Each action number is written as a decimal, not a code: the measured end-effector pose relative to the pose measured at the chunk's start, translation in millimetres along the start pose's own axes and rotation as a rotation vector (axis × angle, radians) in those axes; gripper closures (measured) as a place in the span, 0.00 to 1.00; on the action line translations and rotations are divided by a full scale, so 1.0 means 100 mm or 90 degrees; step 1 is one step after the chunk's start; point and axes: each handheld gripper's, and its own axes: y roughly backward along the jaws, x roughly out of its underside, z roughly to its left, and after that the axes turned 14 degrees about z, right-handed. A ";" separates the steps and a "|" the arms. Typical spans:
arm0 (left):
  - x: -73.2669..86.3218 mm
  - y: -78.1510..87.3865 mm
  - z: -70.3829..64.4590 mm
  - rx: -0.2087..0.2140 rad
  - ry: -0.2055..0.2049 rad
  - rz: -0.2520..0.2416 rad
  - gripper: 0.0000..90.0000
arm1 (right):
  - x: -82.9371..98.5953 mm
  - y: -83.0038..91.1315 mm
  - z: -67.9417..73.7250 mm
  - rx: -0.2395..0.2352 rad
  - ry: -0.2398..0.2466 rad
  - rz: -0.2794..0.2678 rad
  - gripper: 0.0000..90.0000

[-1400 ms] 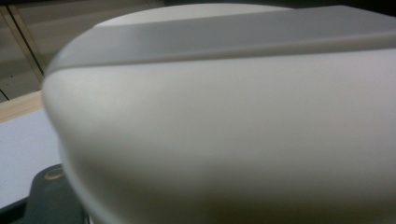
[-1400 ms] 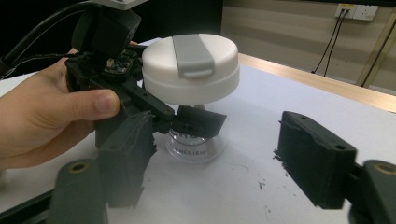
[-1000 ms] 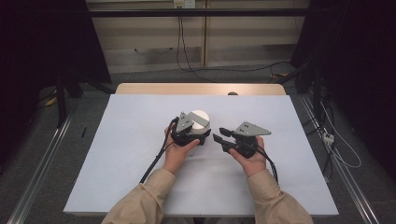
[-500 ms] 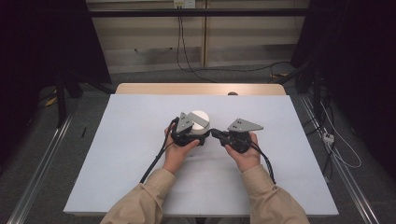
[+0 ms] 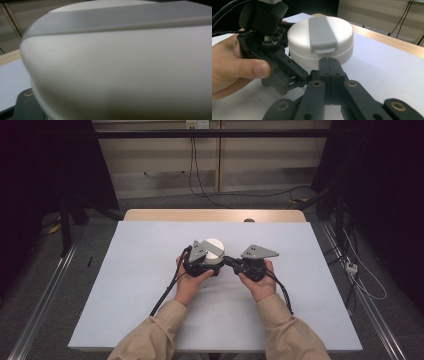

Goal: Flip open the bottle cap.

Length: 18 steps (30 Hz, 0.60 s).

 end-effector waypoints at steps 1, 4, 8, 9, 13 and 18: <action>0.00 0.00 0.00 0.000 0.000 0.000 0.21 | 0.00 -0.01 0.00 -0.001 0.000 -0.002 1.00; 0.00 0.00 0.00 0.001 0.000 -0.001 0.21 | -0.01 -0.02 0.00 -0.001 0.002 0.001 1.00; 0.00 0.00 0.00 -0.001 -0.001 -0.002 0.21 | -0.02 -0.01 0.01 -0.002 0.002 -0.005 1.00; 0.00 0.00 0.00 -0.001 -0.003 0.000 0.21 | -0.02 -0.01 0.01 -0.002 0.002 -0.006 1.00; 0.00 0.00 0.00 0.000 0.002 0.000 0.21 | -0.03 -0.01 0.01 -0.003 0.002 -0.007 1.00; 0.00 0.00 0.00 0.002 0.004 0.001 0.21 | -0.04 0.00 0.01 -0.002 0.004 -0.010 1.00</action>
